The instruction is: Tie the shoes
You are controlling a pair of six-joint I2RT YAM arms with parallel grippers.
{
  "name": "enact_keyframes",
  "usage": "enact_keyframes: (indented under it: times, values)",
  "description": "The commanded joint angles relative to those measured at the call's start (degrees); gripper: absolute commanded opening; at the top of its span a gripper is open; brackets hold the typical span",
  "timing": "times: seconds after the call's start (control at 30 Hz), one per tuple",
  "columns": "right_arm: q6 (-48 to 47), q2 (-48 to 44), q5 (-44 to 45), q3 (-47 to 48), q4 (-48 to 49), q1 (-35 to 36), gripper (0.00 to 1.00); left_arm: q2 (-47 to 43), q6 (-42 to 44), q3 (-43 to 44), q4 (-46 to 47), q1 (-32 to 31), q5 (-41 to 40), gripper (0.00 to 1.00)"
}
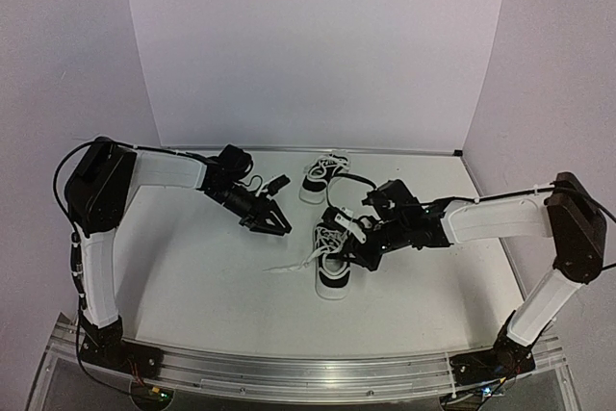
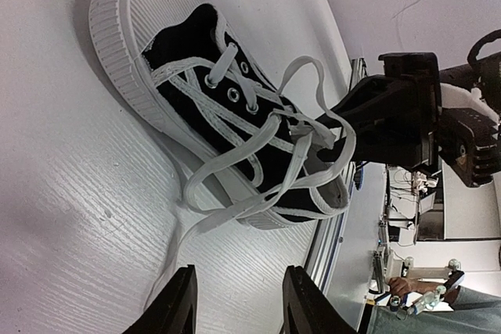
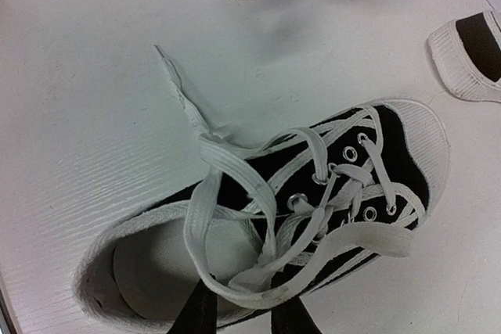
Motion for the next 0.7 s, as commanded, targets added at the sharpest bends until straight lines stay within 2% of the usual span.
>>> enact_keyframes:
  times: [0.0,0.07,0.2,0.43,0.67]
  values:
    - [1.3,0.8,-0.1,2.0,1.7,0.3,0.21,-3.1,-0.3,-0.2,1.8,-0.1,-0.1,0.39]
    - [1.4,0.8,0.0,1.9,1.8,0.3,0.17,-3.2,-0.5,-0.3,2.0,-0.1,-0.1,0.39]
    - [1.6,0.2,0.4,1.7,1.7,0.2,0.01,-3.3,-0.4,-0.6,2.1,-0.1,-0.6,0.39]
    - [3.5,-4.5,2.0,0.6,0.5,0.3,0.00,-5.3,5.6,-4.1,1.0,-0.2,-8.6,0.42]
    - [4.7,-6.9,2.9,-0.4,-1.6,0.2,0.00,-6.6,19.5,-6.7,-1.7,-2.8,-17.2,0.46]
